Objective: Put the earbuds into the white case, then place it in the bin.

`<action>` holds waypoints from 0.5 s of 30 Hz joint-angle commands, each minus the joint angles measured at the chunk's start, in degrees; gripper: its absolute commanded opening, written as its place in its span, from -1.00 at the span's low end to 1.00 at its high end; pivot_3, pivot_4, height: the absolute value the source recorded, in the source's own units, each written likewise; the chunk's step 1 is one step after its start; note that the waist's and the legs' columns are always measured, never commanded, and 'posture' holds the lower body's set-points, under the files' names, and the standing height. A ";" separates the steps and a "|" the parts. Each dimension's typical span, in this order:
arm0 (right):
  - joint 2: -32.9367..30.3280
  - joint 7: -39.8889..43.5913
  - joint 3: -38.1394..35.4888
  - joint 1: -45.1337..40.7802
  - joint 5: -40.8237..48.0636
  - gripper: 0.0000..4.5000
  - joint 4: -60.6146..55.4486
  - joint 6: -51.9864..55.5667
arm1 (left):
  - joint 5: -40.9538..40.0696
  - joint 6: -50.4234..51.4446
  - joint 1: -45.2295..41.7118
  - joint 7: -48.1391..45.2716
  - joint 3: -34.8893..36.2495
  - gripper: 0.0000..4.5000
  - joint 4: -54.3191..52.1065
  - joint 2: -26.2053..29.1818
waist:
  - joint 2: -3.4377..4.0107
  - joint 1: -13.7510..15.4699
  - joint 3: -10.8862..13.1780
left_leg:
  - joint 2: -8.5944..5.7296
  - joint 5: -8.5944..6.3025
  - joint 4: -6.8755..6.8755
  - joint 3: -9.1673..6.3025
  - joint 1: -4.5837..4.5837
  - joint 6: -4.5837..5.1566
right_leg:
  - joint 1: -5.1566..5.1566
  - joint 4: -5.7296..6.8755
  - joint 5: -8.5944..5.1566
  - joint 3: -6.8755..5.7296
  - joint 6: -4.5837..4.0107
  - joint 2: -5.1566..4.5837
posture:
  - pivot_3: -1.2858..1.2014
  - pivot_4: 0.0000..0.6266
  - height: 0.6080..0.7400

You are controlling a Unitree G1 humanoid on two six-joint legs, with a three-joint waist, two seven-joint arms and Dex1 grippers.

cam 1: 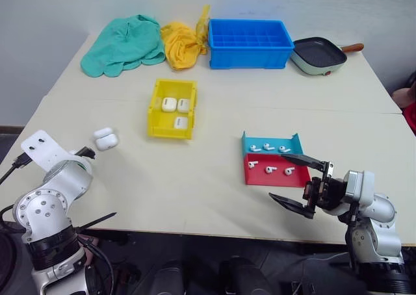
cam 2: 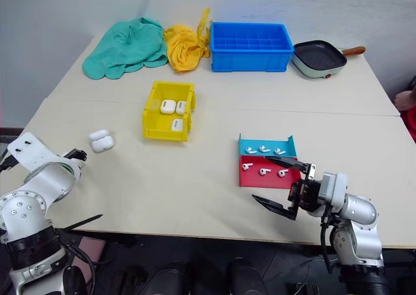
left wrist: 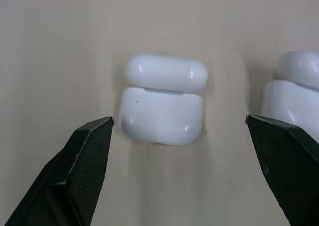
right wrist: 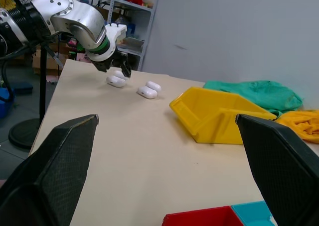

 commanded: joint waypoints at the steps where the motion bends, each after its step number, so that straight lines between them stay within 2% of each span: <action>1: 0.20 -0.83 -0.59 0.36 0.50 1.00 -2.44 -0.81 | 1.94 3.17 -1.02 -2.06 0.89 0.98 0.04 3.40 | 0.00 -0.07 0.00 | 0.00 0.00 0.00 -0.01 0.00 0.00 | 0.00 0.01 0.00 -0.01 0.00 0.00 | 0.03 -0.52 1.00; 15: 0.39 -2.05 0.20 2.21 0.46 1.00 -4.53 -0.83 | 8.49 8.97 -3.82 -8.78 3.23 0.98 5.48 2.80 | -0.01 0.00 0.00 | -0.01 0.00 -0.02 -0.04 0.00 -0.02 | -0.02 0.04 0.00 -0.04 0.00 -0.01 | 0.03 -0.52 1.00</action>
